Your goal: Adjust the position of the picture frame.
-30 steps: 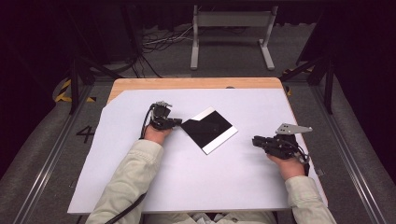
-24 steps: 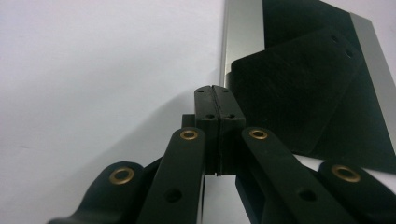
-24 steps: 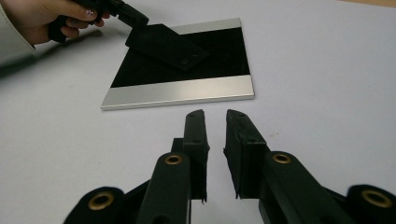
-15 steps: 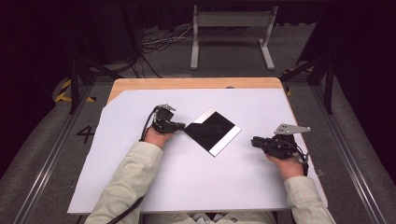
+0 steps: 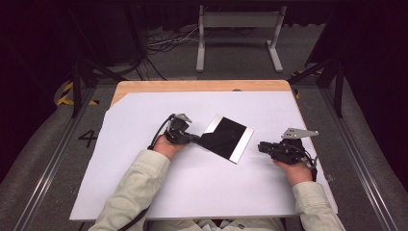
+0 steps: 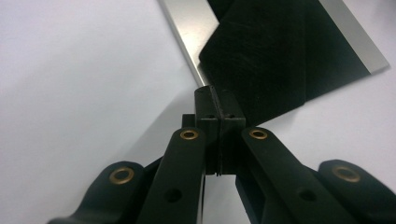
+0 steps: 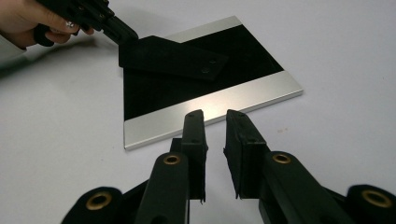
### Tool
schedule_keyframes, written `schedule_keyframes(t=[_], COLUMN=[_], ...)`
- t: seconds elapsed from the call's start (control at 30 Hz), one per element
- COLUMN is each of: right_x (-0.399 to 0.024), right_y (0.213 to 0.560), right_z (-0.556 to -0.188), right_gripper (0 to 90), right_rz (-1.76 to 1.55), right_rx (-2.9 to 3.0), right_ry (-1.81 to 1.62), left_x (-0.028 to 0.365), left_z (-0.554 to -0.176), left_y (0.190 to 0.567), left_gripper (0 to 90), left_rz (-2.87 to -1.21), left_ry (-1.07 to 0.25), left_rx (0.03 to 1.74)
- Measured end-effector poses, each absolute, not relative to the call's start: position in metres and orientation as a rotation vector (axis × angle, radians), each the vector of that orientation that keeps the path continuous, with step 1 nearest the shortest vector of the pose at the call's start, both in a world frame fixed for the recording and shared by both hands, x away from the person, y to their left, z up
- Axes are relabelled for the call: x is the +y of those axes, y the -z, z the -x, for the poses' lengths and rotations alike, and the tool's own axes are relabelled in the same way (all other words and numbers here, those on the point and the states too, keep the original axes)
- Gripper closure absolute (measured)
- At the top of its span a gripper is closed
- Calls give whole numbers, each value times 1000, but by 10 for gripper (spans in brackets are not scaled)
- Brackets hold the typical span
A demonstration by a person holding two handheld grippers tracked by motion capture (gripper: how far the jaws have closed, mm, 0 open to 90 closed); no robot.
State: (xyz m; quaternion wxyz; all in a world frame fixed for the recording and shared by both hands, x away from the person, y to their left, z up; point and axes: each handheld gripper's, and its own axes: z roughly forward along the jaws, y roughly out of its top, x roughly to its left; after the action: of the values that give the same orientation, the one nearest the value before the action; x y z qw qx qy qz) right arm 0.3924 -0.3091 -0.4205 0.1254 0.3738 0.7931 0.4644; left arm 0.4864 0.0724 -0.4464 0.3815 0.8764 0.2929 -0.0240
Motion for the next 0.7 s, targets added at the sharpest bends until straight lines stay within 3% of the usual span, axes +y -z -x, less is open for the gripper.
schedule_keyframes(t=[0.43, 0.7], right_x=[-311, -316], right_y=[422, 421], right_z=[-393, -392], right_gripper=[787, 875], right_rz=[-1128, -1155], right_rx=[2325, 2320], right_ry=[-1296, -1262], left_x=[37, 23], left_z=[-460, -452], left_y=[439, 438], left_gripper=[900, 900], left_rz=[-2324, -2318], left_ry=[106, 118], left_rx=[628, 592])
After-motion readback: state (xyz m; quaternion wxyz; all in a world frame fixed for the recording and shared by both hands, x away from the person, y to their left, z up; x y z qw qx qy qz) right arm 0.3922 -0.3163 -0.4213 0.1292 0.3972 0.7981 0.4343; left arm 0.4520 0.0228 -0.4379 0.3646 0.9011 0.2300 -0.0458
